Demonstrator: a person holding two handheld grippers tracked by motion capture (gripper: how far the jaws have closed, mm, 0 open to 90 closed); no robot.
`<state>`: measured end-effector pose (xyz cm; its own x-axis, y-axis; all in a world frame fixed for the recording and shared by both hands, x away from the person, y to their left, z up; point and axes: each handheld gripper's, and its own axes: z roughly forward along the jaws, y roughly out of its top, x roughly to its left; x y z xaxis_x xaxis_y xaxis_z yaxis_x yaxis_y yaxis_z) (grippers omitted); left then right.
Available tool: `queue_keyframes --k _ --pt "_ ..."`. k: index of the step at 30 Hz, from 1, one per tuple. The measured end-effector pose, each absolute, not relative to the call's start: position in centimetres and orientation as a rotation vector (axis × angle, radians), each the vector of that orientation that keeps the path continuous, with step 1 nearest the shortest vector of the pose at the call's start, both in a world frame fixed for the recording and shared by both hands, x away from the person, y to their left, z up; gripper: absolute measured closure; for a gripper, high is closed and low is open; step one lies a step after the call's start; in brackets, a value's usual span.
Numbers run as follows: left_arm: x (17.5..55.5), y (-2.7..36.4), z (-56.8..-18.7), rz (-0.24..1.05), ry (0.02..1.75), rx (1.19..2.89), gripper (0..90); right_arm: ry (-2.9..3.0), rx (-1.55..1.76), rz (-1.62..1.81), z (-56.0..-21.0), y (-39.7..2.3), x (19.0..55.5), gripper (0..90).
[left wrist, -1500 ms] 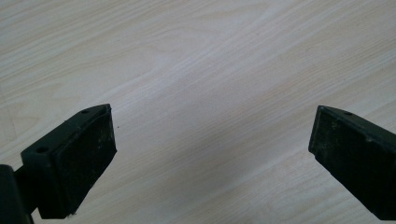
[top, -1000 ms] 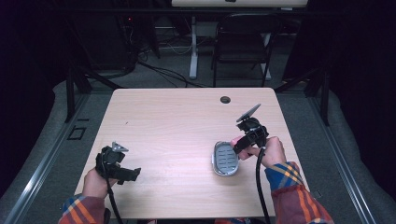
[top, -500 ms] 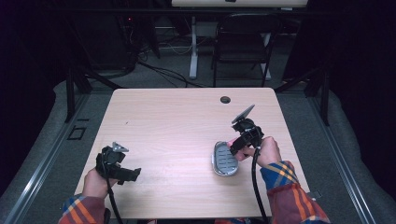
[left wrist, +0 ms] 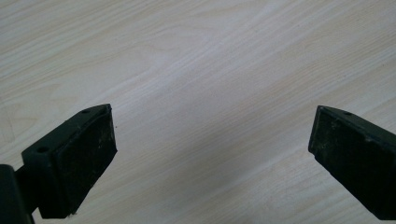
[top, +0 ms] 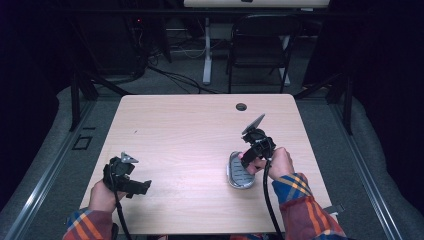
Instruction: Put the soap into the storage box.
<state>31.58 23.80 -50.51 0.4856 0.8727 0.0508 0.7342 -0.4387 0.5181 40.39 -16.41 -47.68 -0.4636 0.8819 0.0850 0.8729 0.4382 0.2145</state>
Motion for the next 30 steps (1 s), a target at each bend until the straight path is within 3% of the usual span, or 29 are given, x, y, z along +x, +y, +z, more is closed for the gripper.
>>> queue_keyframes --k 22,30 --pt "31.6 23.7 -50.5 0.433 1.325 2.314 0.9 2.614 1.599 0.163 -49.5 -14.1 40.6 36.7" --pt "31.6 23.7 -50.6 0.433 1.321 2.317 1.0 2.572 1.68 0.289 -49.4 -14.5 40.0 35.8"
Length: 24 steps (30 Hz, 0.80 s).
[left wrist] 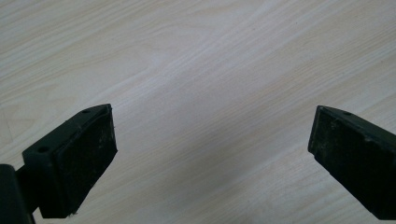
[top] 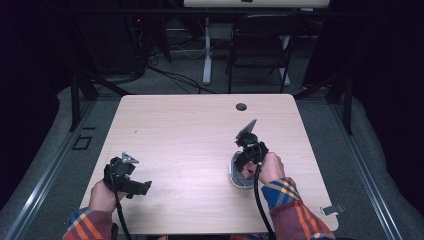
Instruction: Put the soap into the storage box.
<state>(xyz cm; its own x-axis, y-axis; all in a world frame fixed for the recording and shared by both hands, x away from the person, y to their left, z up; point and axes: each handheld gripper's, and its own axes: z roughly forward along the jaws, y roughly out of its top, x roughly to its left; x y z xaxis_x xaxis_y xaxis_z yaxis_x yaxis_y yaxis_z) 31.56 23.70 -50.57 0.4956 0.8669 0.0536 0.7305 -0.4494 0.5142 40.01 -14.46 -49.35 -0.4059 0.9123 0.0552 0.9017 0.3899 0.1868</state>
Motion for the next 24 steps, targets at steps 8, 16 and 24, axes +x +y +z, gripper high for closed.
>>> queue_keyframes --k 8,16,24 --pt "31.6 23.6 -50.6 0.431 1.318 2.328 1.5 2.621 1.638 0.372 -48.5 -14.6 39.2 45.2" --pt "31.6 23.6 -50.6 0.432 1.313 2.327 1.6 2.663 1.543 0.416 -46.7 -15.3 38.4 47.6" --pt "31.5 23.6 -50.6 0.432 1.311 2.324 1.6 2.649 1.49 0.461 -45.6 -17.2 37.5 40.7"
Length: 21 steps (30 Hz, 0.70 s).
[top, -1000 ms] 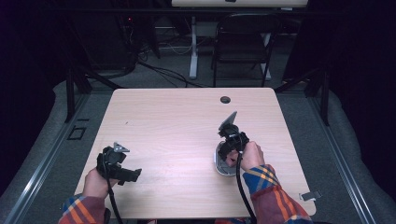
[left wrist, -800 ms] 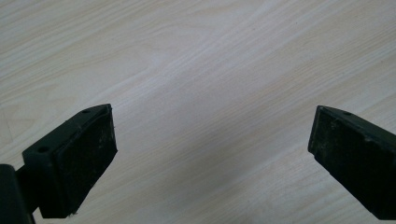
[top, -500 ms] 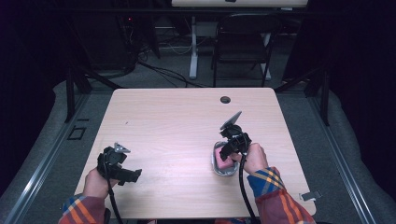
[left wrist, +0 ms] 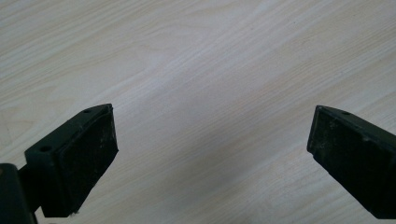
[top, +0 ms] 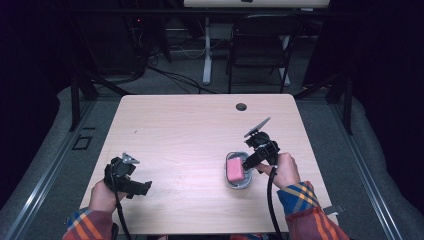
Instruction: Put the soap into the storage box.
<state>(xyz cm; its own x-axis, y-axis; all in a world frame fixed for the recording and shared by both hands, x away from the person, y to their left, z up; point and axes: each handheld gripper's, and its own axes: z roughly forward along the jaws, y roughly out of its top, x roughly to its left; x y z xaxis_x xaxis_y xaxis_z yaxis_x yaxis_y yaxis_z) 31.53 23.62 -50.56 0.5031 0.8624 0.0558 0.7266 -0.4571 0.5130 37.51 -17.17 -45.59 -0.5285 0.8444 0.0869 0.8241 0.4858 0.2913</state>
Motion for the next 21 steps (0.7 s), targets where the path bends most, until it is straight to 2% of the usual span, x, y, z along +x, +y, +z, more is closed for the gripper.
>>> queue_keyframes --k 16,21 --pt "31.5 23.6 -50.5 0.432 1.31 2.32 1.5 2.636 1.414 0.503 -45.9 -21.4 35.6 16.4" --pt "31.5 23.6 -50.5 0.432 1.309 2.322 1.5 2.618 1.415 0.489 -46.3 -22.8 35.2 14.3"
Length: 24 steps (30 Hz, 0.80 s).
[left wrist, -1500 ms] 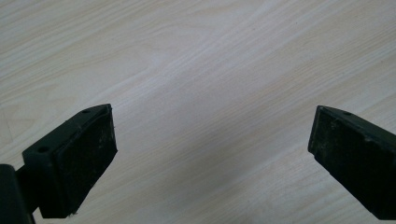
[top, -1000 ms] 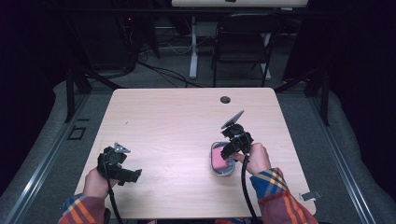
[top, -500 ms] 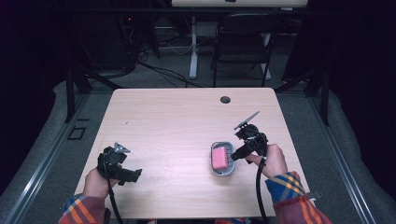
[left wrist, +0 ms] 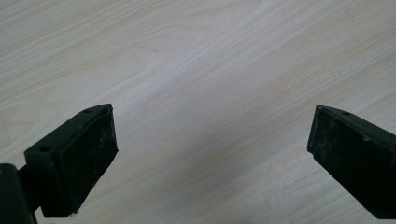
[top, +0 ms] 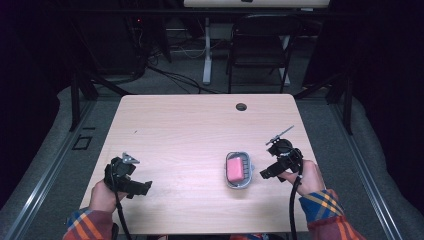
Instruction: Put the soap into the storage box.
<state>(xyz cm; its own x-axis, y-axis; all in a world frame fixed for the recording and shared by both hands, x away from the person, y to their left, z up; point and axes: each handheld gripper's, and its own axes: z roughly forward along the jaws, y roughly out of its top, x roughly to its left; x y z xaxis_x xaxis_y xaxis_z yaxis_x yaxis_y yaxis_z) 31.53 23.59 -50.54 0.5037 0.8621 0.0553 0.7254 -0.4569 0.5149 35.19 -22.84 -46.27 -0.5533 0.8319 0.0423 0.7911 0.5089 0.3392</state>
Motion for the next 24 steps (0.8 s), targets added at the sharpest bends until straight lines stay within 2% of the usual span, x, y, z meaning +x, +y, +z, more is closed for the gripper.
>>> queue_keyframes --k 7,11,15,24 --pt "31.5 23.5 -50.5 0.434 1.31 2.322 1.4 2.603 1.413 0.478 -46.6 -24.8 34.6 13.8" --pt "31.5 23.5 -50.6 0.434 1.312 2.322 1.4 2.602 1.42 0.447 -47.2 -26.1 34.3 9.7" --pt "31.5 23.5 -50.6 0.436 1.312 2.321 1.3 2.605 1.441 0.433 -48.4 -27.3 33.8 3.5" --pt "31.5 23.5 -50.5 0.442 1.311 2.317 1.2 2.63 1.425 0.346 -51.6 -29.1 32.5 0.0"
